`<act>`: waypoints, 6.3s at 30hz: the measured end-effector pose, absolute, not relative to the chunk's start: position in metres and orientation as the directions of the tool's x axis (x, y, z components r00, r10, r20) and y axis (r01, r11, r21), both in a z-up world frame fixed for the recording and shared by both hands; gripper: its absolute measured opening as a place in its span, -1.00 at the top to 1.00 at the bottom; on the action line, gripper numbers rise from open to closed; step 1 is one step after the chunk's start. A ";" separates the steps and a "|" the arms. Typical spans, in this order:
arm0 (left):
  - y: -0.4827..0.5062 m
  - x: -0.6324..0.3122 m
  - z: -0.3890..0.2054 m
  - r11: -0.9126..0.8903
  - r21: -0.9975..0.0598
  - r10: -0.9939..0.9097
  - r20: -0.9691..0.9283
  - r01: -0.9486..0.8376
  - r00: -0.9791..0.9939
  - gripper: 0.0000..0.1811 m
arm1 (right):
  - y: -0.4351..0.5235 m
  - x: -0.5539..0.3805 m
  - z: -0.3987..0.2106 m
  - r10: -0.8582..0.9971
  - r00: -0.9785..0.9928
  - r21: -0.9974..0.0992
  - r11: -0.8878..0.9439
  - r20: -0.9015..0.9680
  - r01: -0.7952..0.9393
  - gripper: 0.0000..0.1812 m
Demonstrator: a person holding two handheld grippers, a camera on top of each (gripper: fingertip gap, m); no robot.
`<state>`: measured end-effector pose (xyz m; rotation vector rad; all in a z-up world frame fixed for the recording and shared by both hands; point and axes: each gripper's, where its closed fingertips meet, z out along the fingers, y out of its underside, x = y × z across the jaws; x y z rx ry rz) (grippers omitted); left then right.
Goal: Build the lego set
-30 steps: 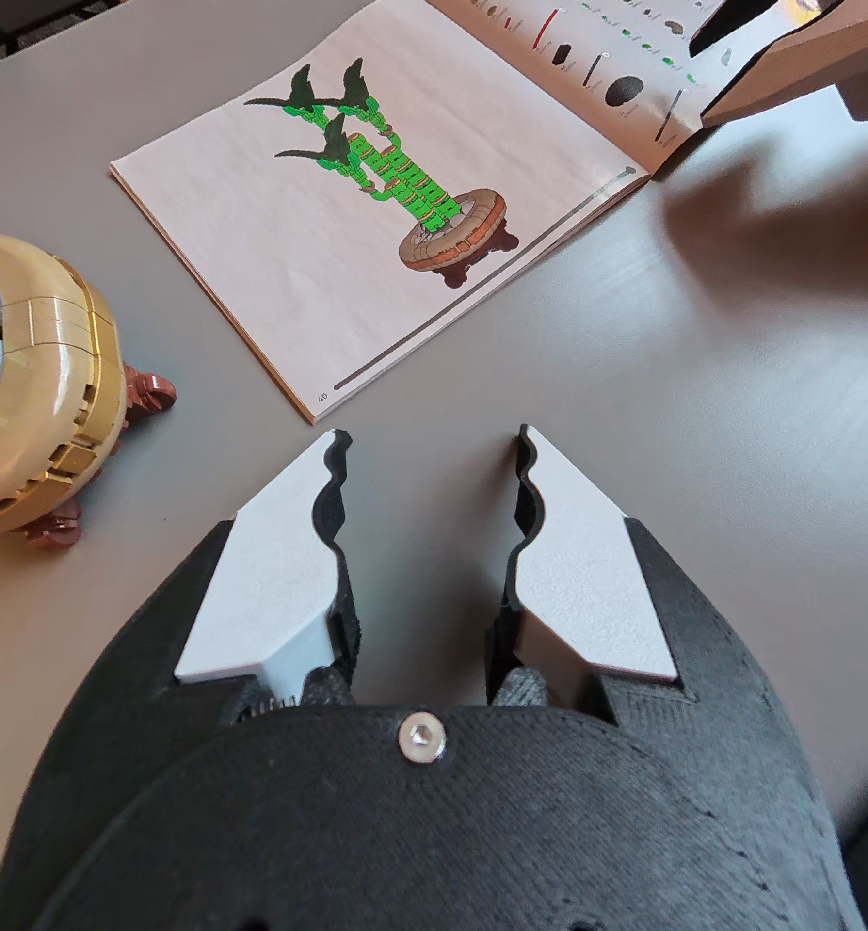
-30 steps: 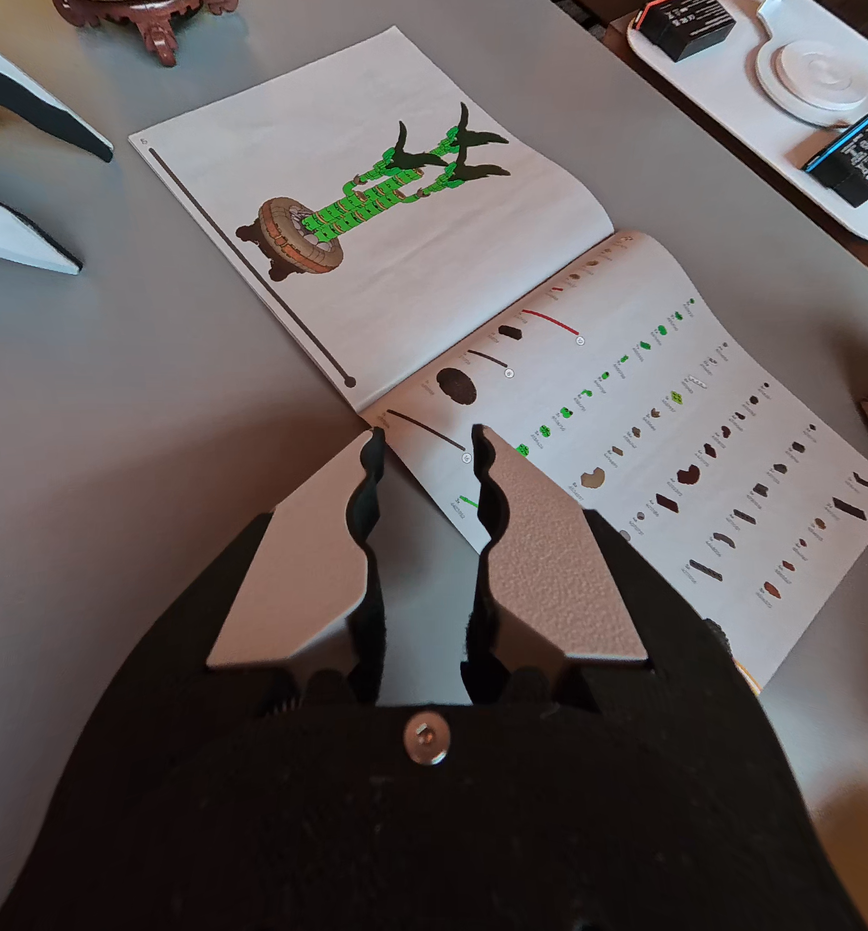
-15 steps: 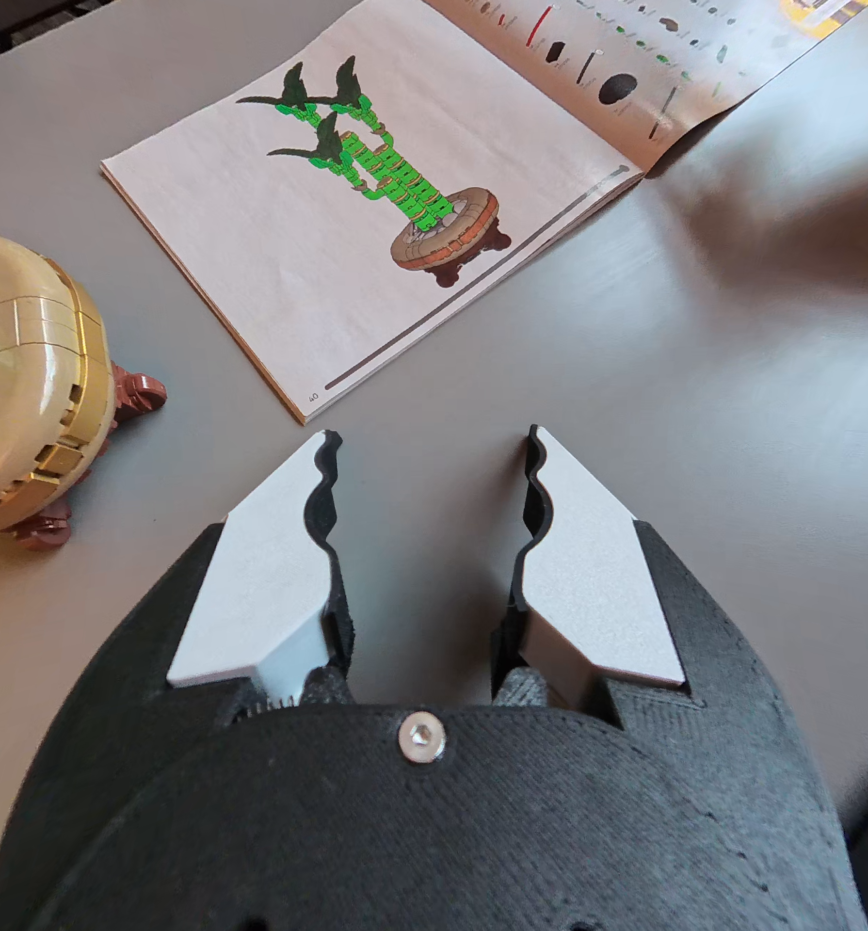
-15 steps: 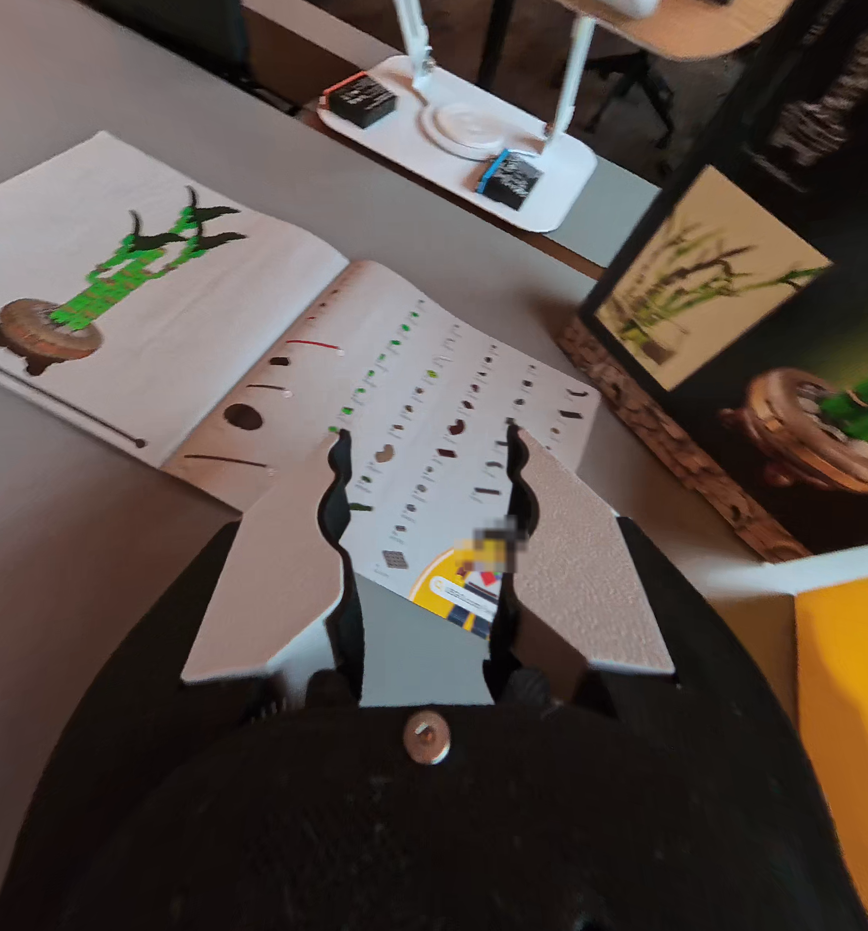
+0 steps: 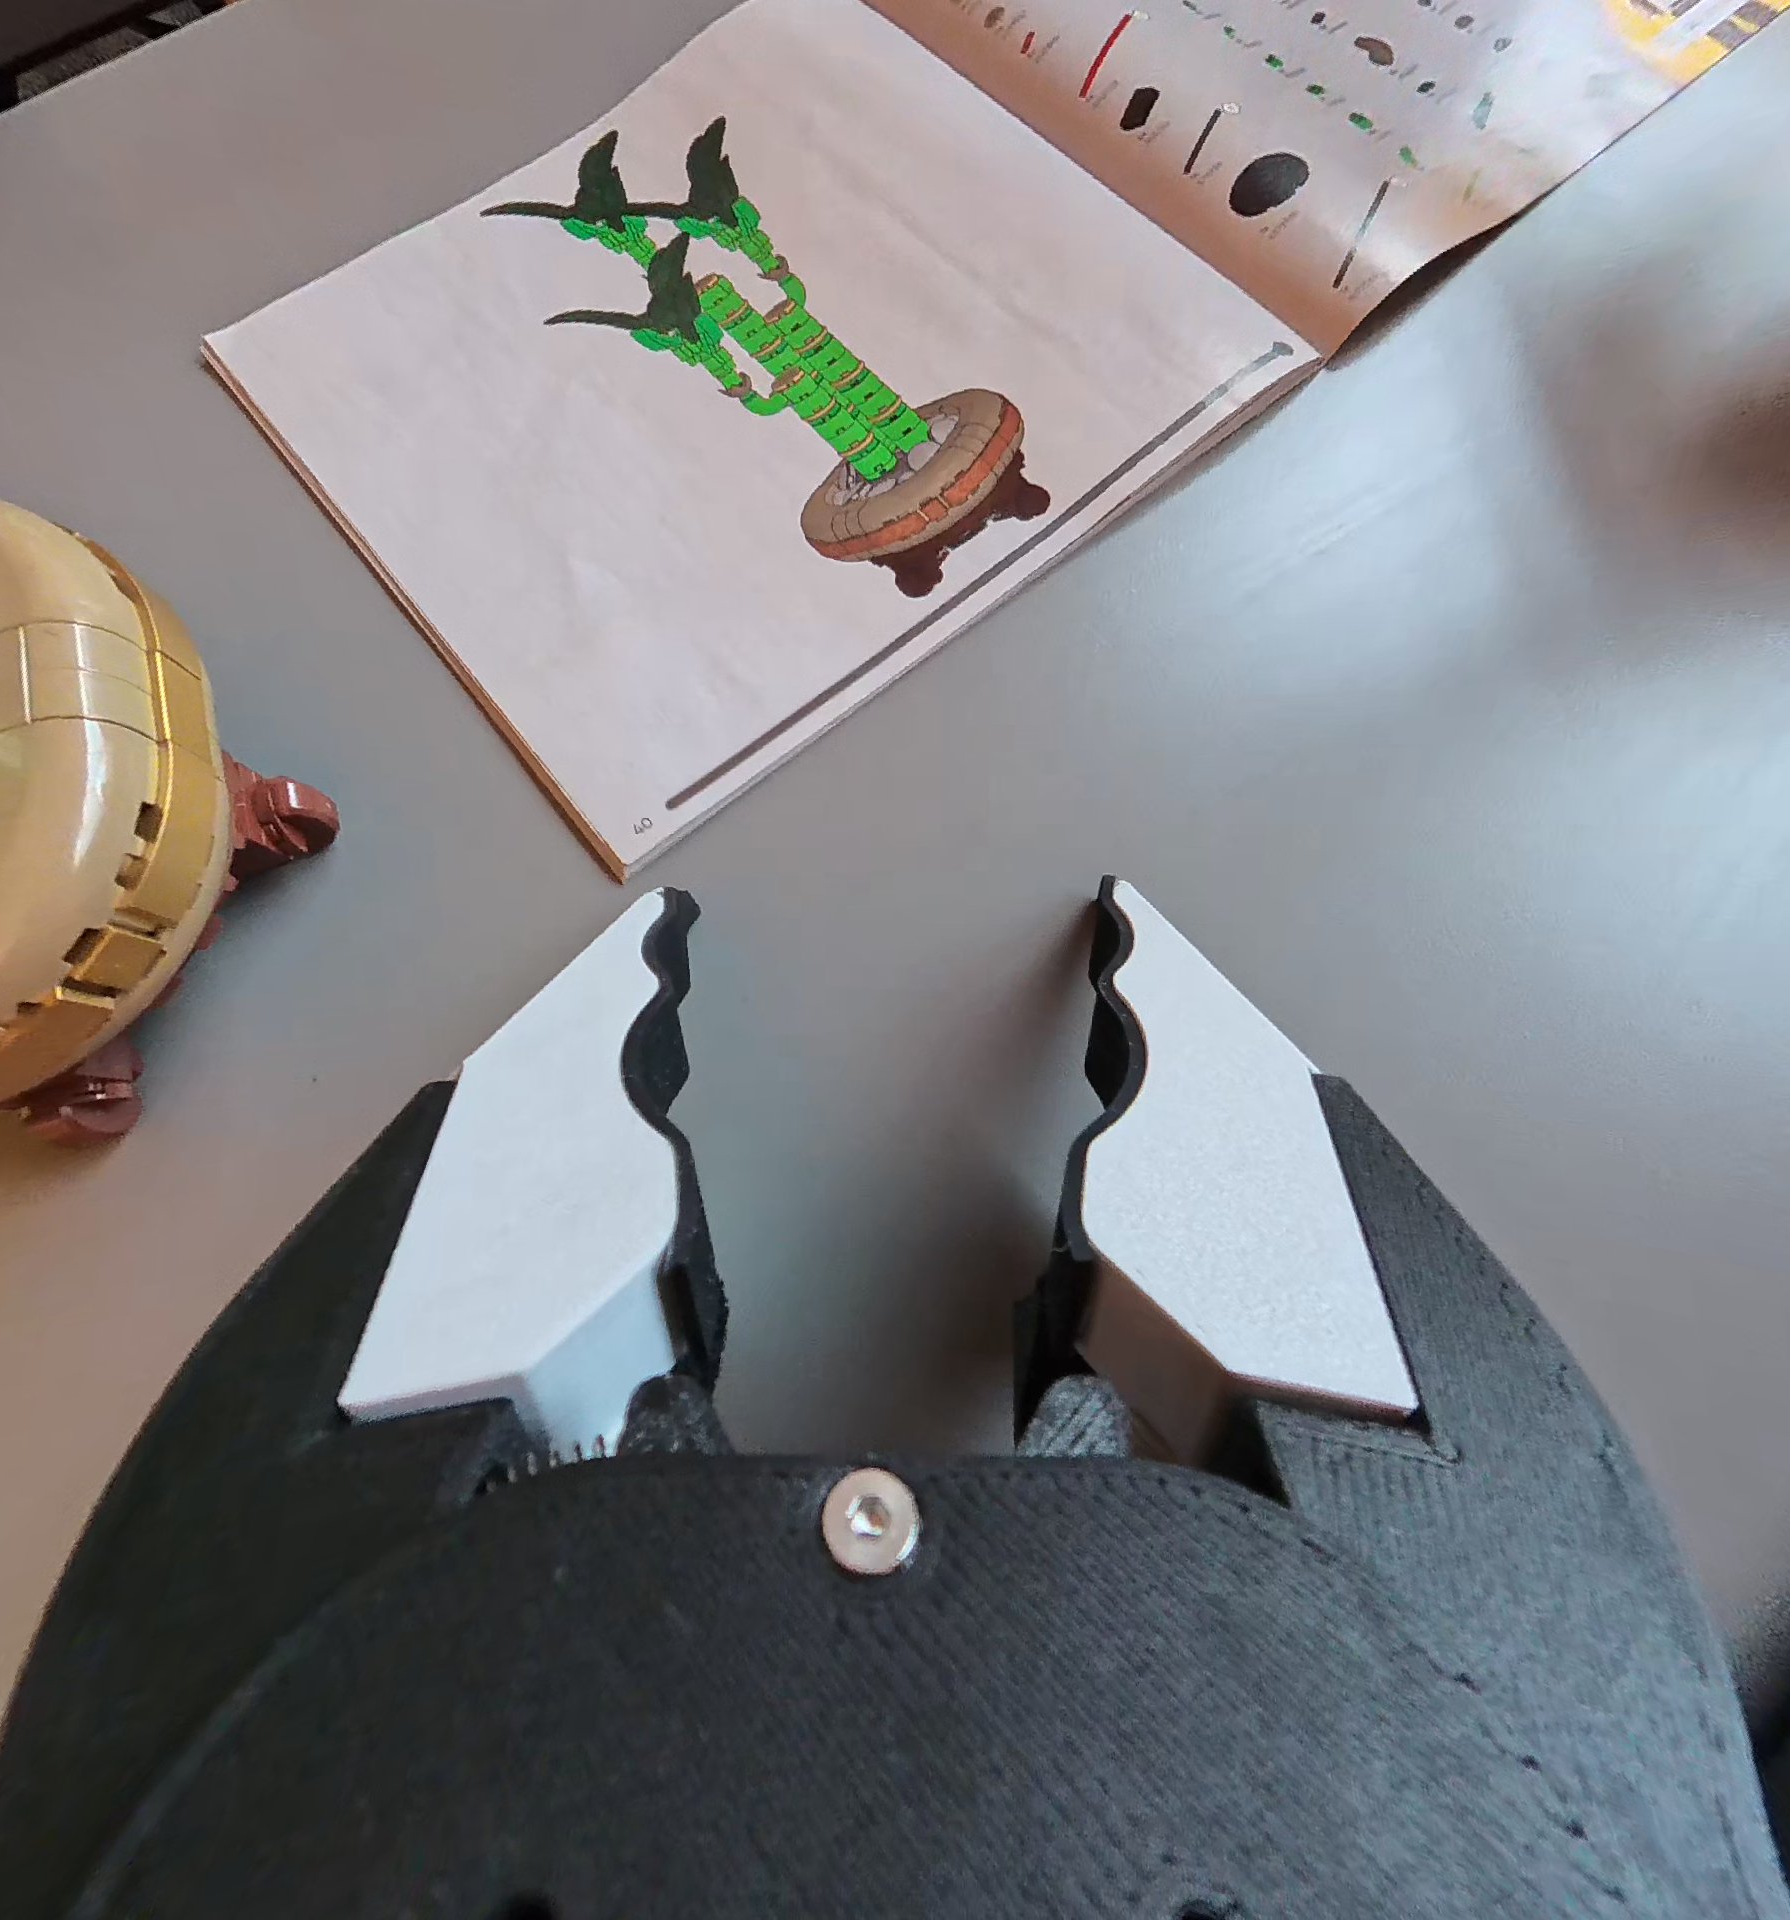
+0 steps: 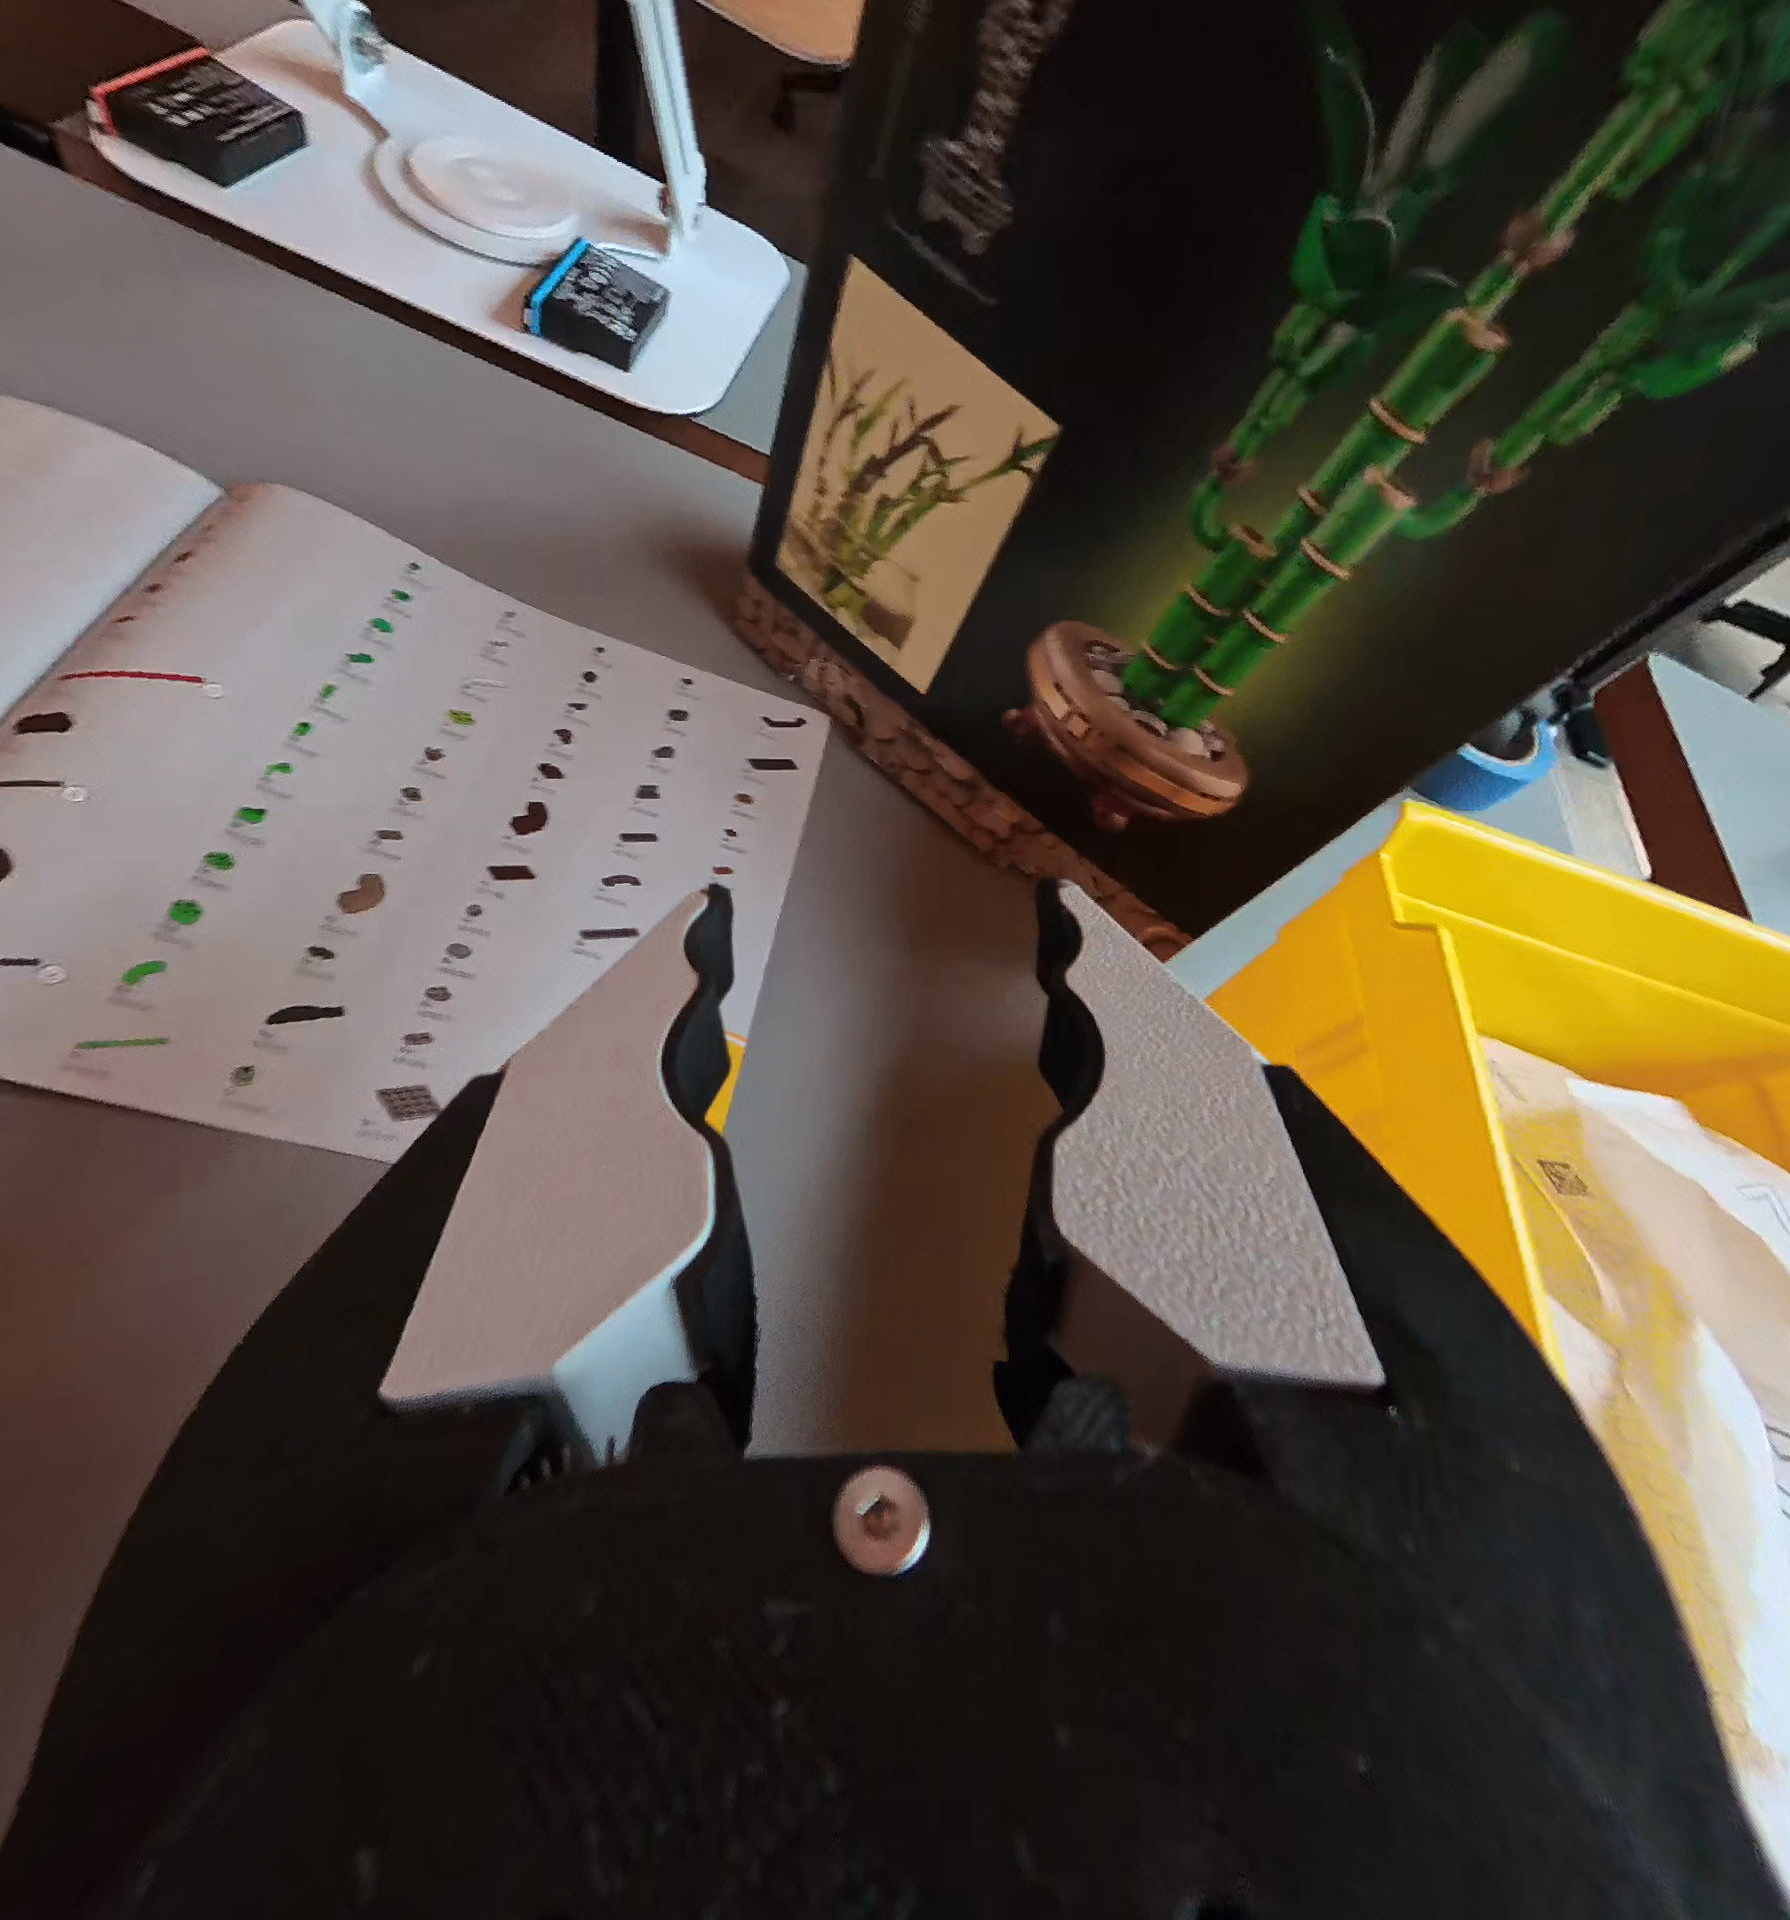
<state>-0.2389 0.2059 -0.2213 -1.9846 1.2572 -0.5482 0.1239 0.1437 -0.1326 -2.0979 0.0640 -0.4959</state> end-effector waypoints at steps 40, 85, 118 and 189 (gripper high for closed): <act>0.234 -0.325 -0.147 -0.309 -0.916 -0.409 -0.117 -0.258 0.905 -0.62 | 0.128 -0.083 -0.139 -0.099 0.980 -0.921 -0.371 0.170 0.122 -0.66; 0.263 -0.380 -0.140 -0.161 -0.971 -0.337 -0.113 -0.176 0.935 -0.55 | 0.159 -0.196 -0.182 0.213 0.964 -0.879 -0.414 0.158 0.235 -0.63; 0.265 -0.385 -0.204 -0.494 -0.817 -0.370 -0.111 -0.296 0.922 -0.50 | 0.231 -0.253 -0.226 0.332 0.943 -0.737 -0.636 0.009 0.231 -0.50; 0.219 -0.127 -0.169 0.125 -0.887 -0.979 -0.182 -0.444 0.087 -0.06 | 0.196 -0.084 -0.188 0.585 0.791 -0.839 -0.330 0.177 0.432 0.23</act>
